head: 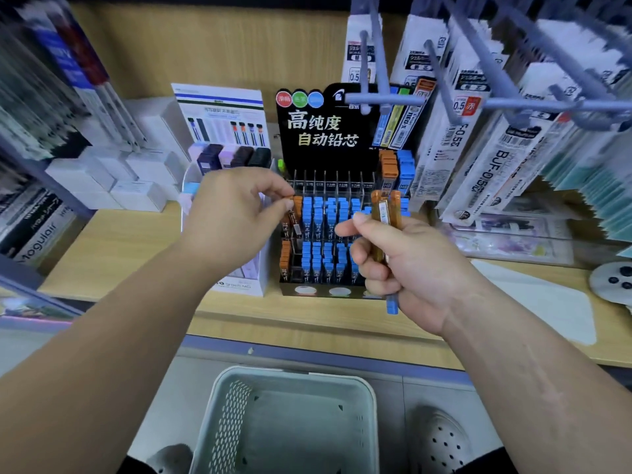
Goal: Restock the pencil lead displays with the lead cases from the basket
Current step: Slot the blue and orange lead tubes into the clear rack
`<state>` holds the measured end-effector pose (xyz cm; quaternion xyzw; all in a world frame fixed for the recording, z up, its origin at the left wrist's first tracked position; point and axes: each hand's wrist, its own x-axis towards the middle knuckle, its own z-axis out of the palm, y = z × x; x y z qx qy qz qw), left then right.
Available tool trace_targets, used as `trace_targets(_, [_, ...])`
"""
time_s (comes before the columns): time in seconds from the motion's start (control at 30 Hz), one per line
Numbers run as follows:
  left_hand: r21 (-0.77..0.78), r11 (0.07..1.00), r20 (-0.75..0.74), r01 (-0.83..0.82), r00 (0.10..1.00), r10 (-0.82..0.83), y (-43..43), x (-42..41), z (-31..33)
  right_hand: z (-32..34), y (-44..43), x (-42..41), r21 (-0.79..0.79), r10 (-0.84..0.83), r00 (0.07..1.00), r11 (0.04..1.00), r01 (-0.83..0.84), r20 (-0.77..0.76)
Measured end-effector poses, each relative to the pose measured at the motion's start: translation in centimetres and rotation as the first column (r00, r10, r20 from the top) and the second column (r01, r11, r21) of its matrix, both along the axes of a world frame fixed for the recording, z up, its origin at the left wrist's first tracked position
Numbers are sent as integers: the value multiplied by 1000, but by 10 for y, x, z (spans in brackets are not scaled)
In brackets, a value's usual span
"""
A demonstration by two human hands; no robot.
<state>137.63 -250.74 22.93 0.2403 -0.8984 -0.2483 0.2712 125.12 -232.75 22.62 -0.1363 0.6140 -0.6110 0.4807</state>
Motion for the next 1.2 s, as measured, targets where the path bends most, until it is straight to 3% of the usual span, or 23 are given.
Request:
trace_targets(0.13, [-47, 998, 17, 50, 999, -49, -4, -3, -2, 1, -2, 5, 4, 40, 999, 999, -41, 35])
trace_targets(0.27, [-237, 964, 58, 124, 992, -114, -8, -7, -17, 2, -4, 10, -38, 94, 991, 995, -91, 92])
trace_targets(0.43, [-267, 960, 58, 86, 996, -73, -10, -7, -20, 3, -6, 15, -135, 200, 967, 974, -179, 159])
trace_targets(0.47, [-207, 976, 11, 69, 998, -68, -8, -6, -16, 4, -6, 17, -153, 232, 958, 966, -208, 166])
trace_targets(0.53, [156, 986, -129, 53, 991, -33, 2, -6, -2, 4, -7, 20, -164, 290, 945, 950, -265, 151])
trace_targets(0.6, [533, 841, -201, 97, 980, 14, 16, -5, 9, 3, -10, 25, -135, 322, 939, 942, -307, 117])
trace_targets(0.67, [659, 744, -160, 113, 987, -9, 27, -3, 13, 1, -13, 29, -102, 329, 940, 942, -320, 93])
trace_targets(0.83, [772, 628, -132, 97, 991, 9, 29, 4, 9, 0, -15, 33, -87, 312, 947, 948, -305, 74])
trace_targets(1.0, [844, 517, -227, 141, 968, 108, 24, 9, 10, -2, -12, 28, -60, 177, 980, 983, -172, 93])
trace_targets(1.2, [852, 495, -275, 169, 950, 150, 26, 11, 7, -8, -15, 32, -57, 21, 1000, 998, -21, -8])
